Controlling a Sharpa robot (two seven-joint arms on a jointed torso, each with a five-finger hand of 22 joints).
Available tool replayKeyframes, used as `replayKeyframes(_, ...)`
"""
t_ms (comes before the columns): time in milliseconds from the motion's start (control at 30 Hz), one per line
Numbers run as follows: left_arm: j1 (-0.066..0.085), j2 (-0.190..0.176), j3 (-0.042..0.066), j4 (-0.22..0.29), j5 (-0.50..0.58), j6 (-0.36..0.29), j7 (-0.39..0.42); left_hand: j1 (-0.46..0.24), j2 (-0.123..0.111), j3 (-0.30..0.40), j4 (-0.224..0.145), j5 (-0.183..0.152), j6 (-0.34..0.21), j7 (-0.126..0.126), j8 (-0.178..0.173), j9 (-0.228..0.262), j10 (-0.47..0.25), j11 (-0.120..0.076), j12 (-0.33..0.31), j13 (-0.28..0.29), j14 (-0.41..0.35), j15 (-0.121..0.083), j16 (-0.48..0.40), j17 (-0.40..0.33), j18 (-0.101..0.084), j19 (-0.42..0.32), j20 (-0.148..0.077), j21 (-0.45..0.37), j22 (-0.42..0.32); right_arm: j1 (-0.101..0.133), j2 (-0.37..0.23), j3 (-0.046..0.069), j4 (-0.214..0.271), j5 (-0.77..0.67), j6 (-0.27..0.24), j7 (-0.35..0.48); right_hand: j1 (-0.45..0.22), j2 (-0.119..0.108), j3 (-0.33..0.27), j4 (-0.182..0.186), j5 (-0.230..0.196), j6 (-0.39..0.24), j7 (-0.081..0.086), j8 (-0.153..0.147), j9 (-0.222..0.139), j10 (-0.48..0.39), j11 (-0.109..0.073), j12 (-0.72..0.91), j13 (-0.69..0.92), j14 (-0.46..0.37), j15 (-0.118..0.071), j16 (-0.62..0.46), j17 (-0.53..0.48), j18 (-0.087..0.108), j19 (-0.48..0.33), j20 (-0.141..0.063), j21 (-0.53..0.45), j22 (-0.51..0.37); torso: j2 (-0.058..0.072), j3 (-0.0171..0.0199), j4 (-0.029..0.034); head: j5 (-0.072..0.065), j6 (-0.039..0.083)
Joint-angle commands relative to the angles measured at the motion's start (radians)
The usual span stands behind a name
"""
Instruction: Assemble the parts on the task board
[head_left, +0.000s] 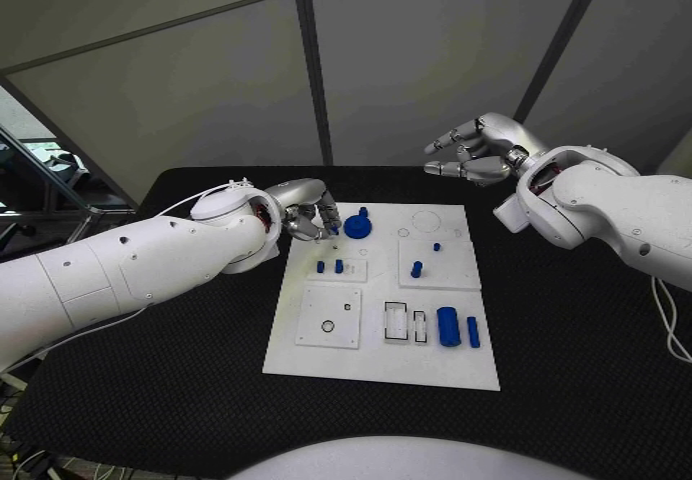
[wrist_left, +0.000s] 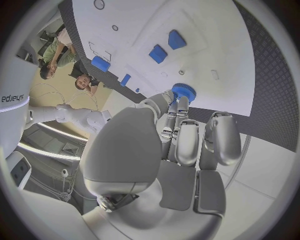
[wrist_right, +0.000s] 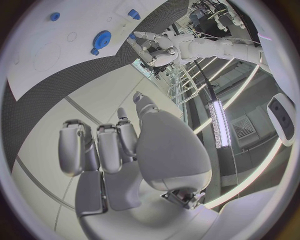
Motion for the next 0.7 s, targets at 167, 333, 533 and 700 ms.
replayKeyframes(167,-0.022,-0.006,0.0,-0.005,0.015,0.028,-0.023,-0.011,-0.003,0.008,0.0,0.001,0.01,0.0,-0.006,0.0,0.01,0.001,-0.006,-0.001,0.015,0.0,0.004,-0.002,0.004,0.013,0.0,0.004,0.128,0.001,-0.001,0.0,0.0,0.003,0.004,0.009,-0.009,0.004,0.001,0.001,0.006,0.004,0.001,0.004,-0.001,0.0,-0.004,0.0,0.008,0.05,-0.007,-0.005,0.026,0.019,-0.004,-0.002,-0.003,0.087,0.001,-0.0009,-0.0022,0.001,0.002)
replayKeyframes(333,-0.028,0.004,0.001,-0.017,0.014,0.029,-0.022,-0.012,-0.003,0.008,0.0,0.001,0.01,0.0,-0.007,0.0,0.01,0.001,-0.006,-0.001,0.015,0.0,0.004,-0.002,0.003,0.013,0.0,0.005,0.128,0.001,-0.001,0.0,-0.001,0.003,0.004,0.009,-0.009,0.004,0.001,0.001,0.006,0.004,0.001,0.004,-0.001,0.0,-0.004,0.0,0.008,0.05,-0.007,-0.005,0.026,0.019,-0.004,-0.002,-0.003,0.087,0.001,0.0002,-0.0031,0.002,0.002)
replayKeyframes(533,-0.03,0.023,0.001,-0.035,0.001,0.032,-0.026,-0.012,-0.003,0.008,0.0,0.001,0.011,0.0,-0.007,0.0,0.01,0.001,-0.006,-0.001,0.015,0.0,0.004,-0.002,0.003,0.013,0.0,0.005,0.128,0.0,0.001,0.0,-0.002,0.003,0.004,0.009,-0.009,0.004,0.001,0.001,0.006,0.004,0.001,0.004,-0.001,0.0,-0.004,0.0,0.008,0.05,-0.007,-0.005,0.026,0.019,-0.004,-0.002,-0.003,0.087,0.002,-0.0002,-0.003,0.005,0.004)
replayKeyframes(700,-0.03,0.037,0.001,-0.047,-0.019,0.045,-0.037,-0.013,-0.003,0.008,0.0,0.001,0.011,0.0,-0.007,0.0,0.011,0.001,-0.007,-0.001,0.015,0.0,0.005,-0.001,0.004,0.012,0.0,0.004,0.128,0.0,0.001,0.0,-0.002,0.003,0.004,0.009,-0.008,0.004,0.001,0.001,0.007,0.005,0.001,0.005,-0.001,-0.001,-0.004,-0.001,0.006,0.05,-0.007,-0.007,0.025,0.019,-0.005,-0.002,-0.005,0.086,0.001,0.0005,-0.0015,0.006,0.003)
